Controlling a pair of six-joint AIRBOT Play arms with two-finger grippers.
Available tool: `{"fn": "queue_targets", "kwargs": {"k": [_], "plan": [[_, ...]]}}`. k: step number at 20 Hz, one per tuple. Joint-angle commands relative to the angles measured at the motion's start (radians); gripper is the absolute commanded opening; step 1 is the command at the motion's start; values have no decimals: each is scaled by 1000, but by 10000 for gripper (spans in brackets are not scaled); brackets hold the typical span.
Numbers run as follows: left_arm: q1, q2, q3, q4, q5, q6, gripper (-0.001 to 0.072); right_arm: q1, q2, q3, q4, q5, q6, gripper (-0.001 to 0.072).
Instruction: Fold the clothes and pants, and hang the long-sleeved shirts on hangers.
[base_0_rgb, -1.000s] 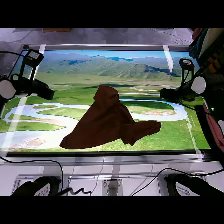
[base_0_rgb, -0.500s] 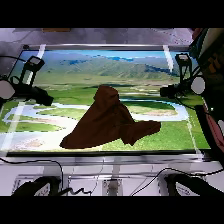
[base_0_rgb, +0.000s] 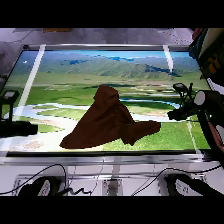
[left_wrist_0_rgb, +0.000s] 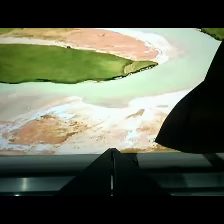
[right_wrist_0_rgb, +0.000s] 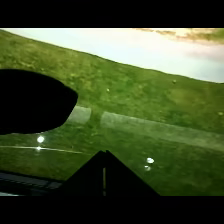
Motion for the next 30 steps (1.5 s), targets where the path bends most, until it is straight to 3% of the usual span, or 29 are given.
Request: {"fn": "queue_targets", "kwargs": {"k": [1,2,3,6,9,13,17,20,21,23,27,28,30], "plan": [[23,60,-150,-2,-2,-27,114,-84,0,-100,258,-36,-114,12],[23,55,-182,-2,7,-51,407,-81,0,-99,290,-35,-117,12],[24,46,-214,-2,34,-85,604,-81,0,-99,314,-32,-117,12],[32,0,-272,-33,106,-97,568,-82,0,-99,338,-31,-117,12],[68,-107,-275,-175,128,-76,559,-82,0,-99,338,-40,-117,12],[142,-308,-275,-424,132,98,536,-82,0,-99,338,-44,-125,12],[204,-467,-275,-447,123,246,519,-82,0,-98,338,-42,-124,12],[205,-540,-275,-448,116,315,515,-82,0,-99,339,-42,-124,13],[201,-560,-275,-447,116,335,470,-82,0,-98,339,-42,-124,12],[201,-588,-275,-463,121,385,448,-82,0,-98,344,-42,-124,12],[201,-610,-275,-561,123,457,439,-82,0,-98,348,-42,-124,13],[201,-610,-275,-564,124,459,348,-82,0,-98,348,-43,-124,12],[201,-610,-275,-564,124,459,311,-82,0,-98,348,-43,-124,13]]}}
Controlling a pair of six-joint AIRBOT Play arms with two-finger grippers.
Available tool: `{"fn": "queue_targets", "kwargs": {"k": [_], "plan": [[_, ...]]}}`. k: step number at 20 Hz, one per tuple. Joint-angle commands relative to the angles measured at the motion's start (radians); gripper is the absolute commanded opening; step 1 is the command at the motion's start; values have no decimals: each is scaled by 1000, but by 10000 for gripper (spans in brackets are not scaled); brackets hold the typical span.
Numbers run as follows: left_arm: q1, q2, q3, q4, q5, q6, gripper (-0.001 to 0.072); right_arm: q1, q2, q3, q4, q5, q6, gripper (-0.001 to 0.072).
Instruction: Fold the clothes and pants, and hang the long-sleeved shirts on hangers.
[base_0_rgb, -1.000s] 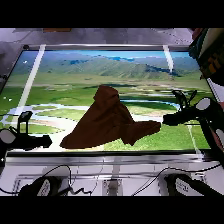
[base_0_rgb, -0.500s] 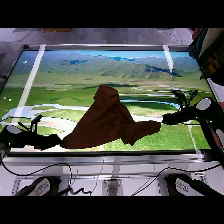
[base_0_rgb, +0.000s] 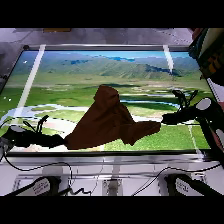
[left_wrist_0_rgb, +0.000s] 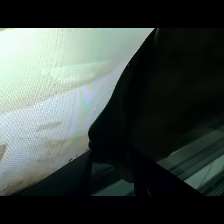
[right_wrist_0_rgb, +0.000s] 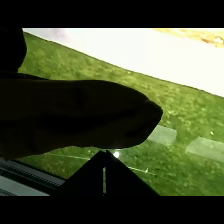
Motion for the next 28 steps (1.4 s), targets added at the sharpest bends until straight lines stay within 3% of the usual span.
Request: {"fn": "queue_targets", "kwargs": {"k": [1,4,5,7,8,9,10,11,15,20,23,24,25,26,28], "plan": [[1,-9,1,-33,6,32,311,0,0,0,2,-3,0,12],[1,-9,1,-101,6,42,248,0,0,0,-2,-27,0,12],[1,-9,1,-132,6,43,266,0,-1,0,-8,-27,0,12],[1,-9,1,-169,14,43,408,0,-1,0,-13,-33,0,11],[1,-9,1,-171,23,43,391,0,-1,0,-10,-28,0,11],[1,-9,1,-171,28,43,290,0,-1,0,-1,-10,0,11],[1,-9,1,-174,28,43,123,0,-1,-1,9,19,-1,11],[1,-9,1,-176,28,43,20,0,-1,-1,16,53,-19,11],[1,-8,2,-185,23,43,17,-1,0,-42,56,122,-85,11],[1,-8,2,-185,-3,42,17,0,0,-235,399,113,-283,12],[1,-8,2,-185,-2,42,17,0,0,-288,479,78,-299,18],[1,-8,2,-185,-2,42,17,0,0,-290,470,49,-299,83],[1,-8,2,-185,-2,42,17,0,0,-290,457,-3,-286,203],[1,-8,2,-185,-3,42,17,-1,0,-288,437,-71,-235,254],[1,-8,2,-185,-3,42,17,-1,0,-277,387,-208,-111,267]]}}
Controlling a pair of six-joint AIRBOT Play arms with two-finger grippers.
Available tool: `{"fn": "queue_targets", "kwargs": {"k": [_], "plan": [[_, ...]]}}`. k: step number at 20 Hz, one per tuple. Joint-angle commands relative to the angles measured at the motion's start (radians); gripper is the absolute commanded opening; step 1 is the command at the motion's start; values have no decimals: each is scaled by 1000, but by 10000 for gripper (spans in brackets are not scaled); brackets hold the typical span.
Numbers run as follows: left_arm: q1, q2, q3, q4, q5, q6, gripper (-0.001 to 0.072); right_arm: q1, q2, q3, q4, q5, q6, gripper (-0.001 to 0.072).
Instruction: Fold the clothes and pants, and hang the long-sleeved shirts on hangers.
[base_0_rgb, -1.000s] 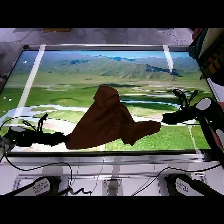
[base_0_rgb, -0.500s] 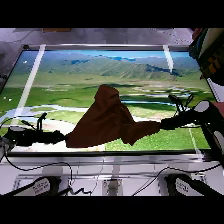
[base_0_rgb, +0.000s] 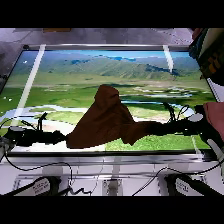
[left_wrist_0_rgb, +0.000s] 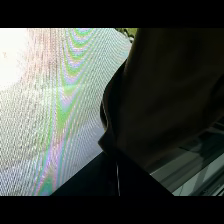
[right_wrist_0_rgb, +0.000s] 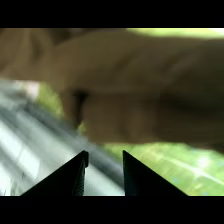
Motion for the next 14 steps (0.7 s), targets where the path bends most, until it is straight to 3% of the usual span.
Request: {"fn": "queue_targets", "kwargs": {"k": [1,5,6,14], "plan": [[0,0,1,0,-1,-1,17,-1,0,12,-58,-201,157,267],[0,0,1,0,0,0,17,-1,0,95,-245,-212,332,275],[0,0,1,0,1,0,17,-1,-1,108,-278,-205,359,334],[0,0,1,0,8,0,17,-1,-10,115,-290,-50,426,324]]}}
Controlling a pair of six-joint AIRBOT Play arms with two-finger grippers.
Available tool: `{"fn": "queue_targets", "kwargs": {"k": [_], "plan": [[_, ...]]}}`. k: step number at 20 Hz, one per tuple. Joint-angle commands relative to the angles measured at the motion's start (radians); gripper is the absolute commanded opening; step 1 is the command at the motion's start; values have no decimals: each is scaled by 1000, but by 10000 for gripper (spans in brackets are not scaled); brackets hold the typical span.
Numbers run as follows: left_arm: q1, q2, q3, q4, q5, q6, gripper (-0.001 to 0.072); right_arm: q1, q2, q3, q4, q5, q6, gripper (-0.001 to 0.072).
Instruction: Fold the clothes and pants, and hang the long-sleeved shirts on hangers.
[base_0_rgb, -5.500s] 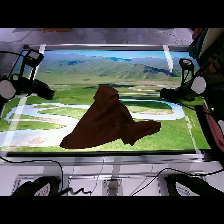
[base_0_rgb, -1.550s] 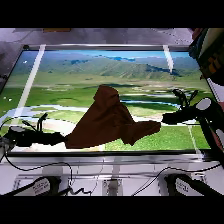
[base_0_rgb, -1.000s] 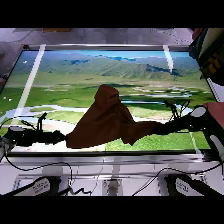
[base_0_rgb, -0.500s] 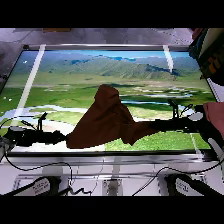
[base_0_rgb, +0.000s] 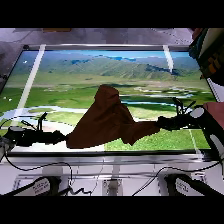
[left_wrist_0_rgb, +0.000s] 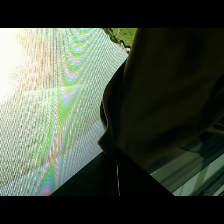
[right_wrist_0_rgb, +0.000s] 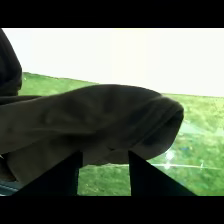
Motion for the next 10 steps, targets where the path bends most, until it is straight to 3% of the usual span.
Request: {"fn": "queue_targets", "kwargs": {"k": [1,6,7,8,10], "plan": [[0,0,1,0,9,0,18,0,-2,1,17,69,44,300],[0,0,1,0,26,0,17,0,-53,-6,69,-26,118,298],[0,0,1,0,26,0,17,0,-77,-6,117,-37,121,202],[0,0,1,-3,26,0,17,0,-97,-6,176,-37,118,12],[0,0,1,-56,25,0,17,0,-110,-5,279,-45,69,12]]}}
